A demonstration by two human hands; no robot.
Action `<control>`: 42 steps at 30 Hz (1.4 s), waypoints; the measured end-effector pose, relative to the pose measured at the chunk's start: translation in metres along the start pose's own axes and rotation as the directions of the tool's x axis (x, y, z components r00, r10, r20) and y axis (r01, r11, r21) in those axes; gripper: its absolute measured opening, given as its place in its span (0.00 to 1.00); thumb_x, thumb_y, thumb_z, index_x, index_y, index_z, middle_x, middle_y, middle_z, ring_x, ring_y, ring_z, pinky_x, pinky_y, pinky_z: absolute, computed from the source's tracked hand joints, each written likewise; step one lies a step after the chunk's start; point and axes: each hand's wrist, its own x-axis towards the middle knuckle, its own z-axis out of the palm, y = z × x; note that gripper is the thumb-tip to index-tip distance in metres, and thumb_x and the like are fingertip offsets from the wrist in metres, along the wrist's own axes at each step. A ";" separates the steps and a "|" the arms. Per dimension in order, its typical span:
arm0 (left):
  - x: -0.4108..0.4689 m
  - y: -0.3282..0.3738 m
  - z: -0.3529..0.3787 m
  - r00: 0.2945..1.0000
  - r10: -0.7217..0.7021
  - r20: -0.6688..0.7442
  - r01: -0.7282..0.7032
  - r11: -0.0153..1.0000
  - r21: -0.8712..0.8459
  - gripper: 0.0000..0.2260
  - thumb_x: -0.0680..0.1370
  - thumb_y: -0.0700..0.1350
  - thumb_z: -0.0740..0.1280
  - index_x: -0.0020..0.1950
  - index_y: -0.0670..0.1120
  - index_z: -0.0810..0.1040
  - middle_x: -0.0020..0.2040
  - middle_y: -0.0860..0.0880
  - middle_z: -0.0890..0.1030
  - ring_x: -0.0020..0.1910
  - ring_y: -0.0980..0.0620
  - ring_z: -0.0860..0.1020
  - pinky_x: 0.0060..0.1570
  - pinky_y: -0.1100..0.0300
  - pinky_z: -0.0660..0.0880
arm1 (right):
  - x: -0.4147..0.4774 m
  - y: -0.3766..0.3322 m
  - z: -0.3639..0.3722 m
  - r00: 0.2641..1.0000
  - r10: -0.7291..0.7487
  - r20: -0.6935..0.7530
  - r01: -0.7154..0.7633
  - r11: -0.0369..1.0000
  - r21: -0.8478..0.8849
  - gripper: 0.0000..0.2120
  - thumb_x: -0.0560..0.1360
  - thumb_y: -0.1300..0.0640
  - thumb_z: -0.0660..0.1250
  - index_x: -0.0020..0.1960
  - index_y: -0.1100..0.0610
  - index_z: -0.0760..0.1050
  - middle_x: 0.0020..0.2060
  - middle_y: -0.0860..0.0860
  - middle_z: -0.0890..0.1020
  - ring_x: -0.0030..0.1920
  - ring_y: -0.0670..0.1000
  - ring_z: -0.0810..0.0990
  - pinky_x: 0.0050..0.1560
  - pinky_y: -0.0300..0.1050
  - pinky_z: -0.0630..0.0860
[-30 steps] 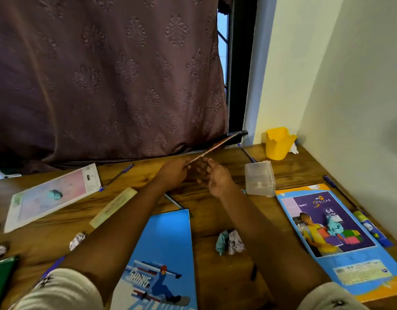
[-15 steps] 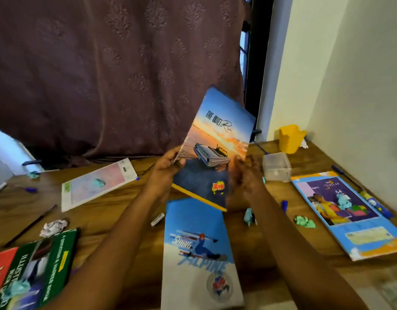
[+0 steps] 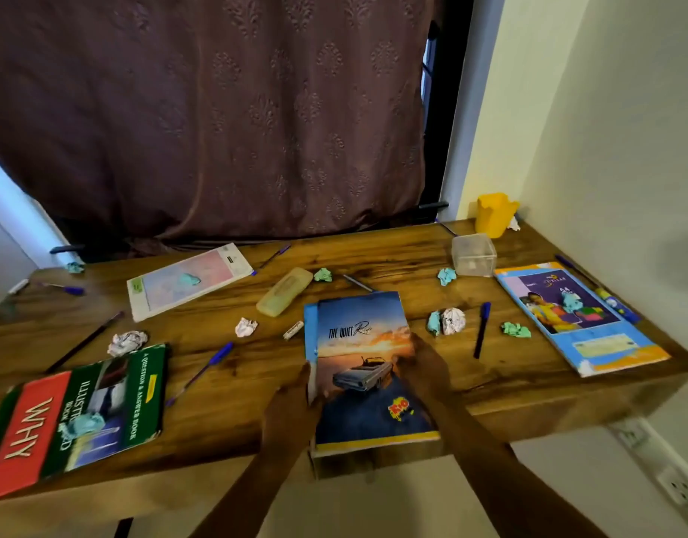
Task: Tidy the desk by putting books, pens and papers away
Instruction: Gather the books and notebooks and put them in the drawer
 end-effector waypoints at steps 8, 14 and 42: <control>-0.014 0.005 0.007 0.981 0.051 -0.189 -0.076 0.989 -0.127 0.17 0.82 0.46 0.56 0.71 0.48 0.65 0.61 0.46 0.78 0.55 0.51 0.77 0.54 0.63 0.70 | 0.010 -0.002 0.013 1.000 -0.005 0.024 0.012 0.958 -0.285 0.25 0.75 0.46 0.65 0.69 0.53 0.66 0.65 0.56 0.69 0.61 0.58 0.71 0.58 0.47 0.71; -0.012 0.008 0.005 0.984 0.140 -0.110 -0.150 0.985 -0.090 0.20 0.81 0.40 0.56 0.73 0.49 0.65 0.71 0.47 0.69 0.68 0.50 0.70 0.65 0.60 0.65 | 0.014 -0.013 0.010 0.998 0.002 0.070 0.023 0.934 -0.356 0.27 0.76 0.46 0.63 0.71 0.54 0.63 0.67 0.56 0.66 0.64 0.60 0.66 0.60 0.50 0.68; 0.074 0.381 0.141 0.849 0.481 0.217 -0.522 0.828 0.206 0.31 0.78 0.64 0.52 0.76 0.50 0.57 0.78 0.49 0.54 0.77 0.49 0.51 0.74 0.45 0.43 | 0.107 0.203 -0.259 0.990 -0.122 0.071 0.141 0.879 -0.456 0.15 0.77 0.60 0.61 0.62 0.58 0.74 0.59 0.58 0.76 0.62 0.59 0.72 0.60 0.48 0.71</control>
